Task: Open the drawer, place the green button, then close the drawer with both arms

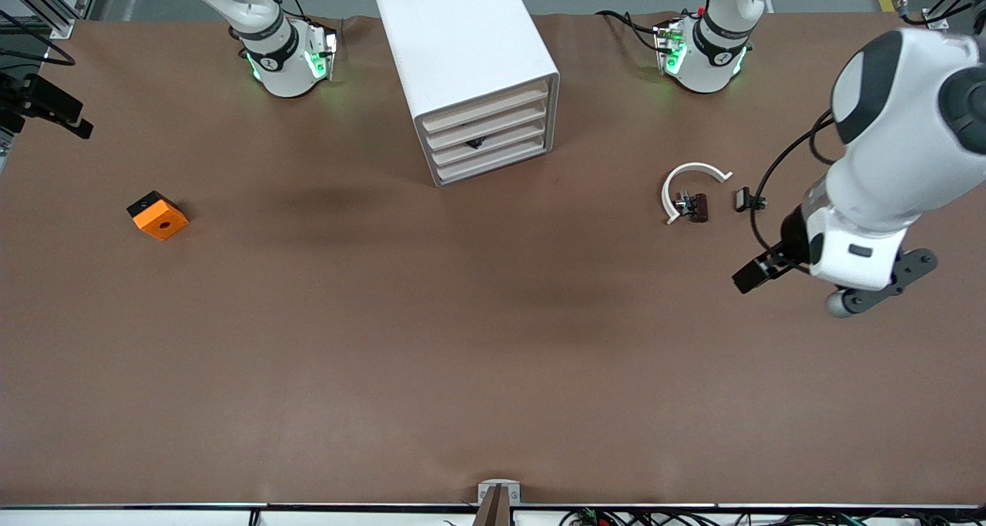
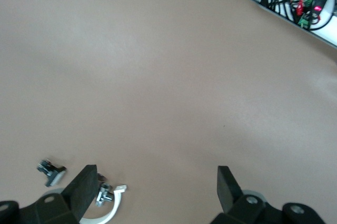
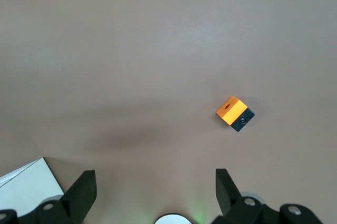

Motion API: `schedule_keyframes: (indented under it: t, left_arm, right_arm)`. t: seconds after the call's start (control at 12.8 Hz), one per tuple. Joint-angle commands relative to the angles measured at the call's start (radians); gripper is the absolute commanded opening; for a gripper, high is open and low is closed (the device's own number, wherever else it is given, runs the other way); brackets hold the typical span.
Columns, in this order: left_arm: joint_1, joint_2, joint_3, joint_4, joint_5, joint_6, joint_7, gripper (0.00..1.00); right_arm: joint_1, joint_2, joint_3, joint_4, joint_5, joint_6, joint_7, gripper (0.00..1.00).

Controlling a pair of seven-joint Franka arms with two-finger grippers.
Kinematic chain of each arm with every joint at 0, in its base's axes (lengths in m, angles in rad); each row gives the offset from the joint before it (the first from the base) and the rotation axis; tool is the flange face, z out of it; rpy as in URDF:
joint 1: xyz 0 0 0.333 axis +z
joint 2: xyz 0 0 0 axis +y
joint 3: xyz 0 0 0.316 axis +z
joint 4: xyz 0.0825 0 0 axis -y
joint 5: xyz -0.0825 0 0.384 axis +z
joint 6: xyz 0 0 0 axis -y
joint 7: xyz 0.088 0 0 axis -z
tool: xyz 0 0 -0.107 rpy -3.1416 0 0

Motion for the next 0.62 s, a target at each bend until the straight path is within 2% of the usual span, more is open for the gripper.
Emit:
schedule_keyframes:
  t: [0.0, 0.16, 0.31, 0.55]
  left_arm:
    - [0.018, -0.085, -0.007, -0.016, -0.009, -0.081, 0.111, 1.00]
    - [0.024, -0.150, -0.004, -0.055, -0.015, -0.136, 0.280, 1.00]
    - [0.015, -0.235, 0.055, -0.138, -0.036, -0.136, 0.306, 1.00]
    - [0.018, -0.345, 0.080, -0.241, -0.070, -0.136, 0.326, 1.00]
  right_arm:
    - [-0.021, -0.025, 0.013, -0.015, 0.018, -0.005, -0.005, 1.00]
    - [-0.021, -0.026, 0.013, -0.015, 0.038, -0.001, -0.013, 1.00]
    - [-0.025, -0.026, 0.010, -0.015, 0.039, 0.014, -0.101, 1.00]
    - [-0.026, -0.038, 0.004, -0.018, 0.039, 0.021, -0.103, 1.00]
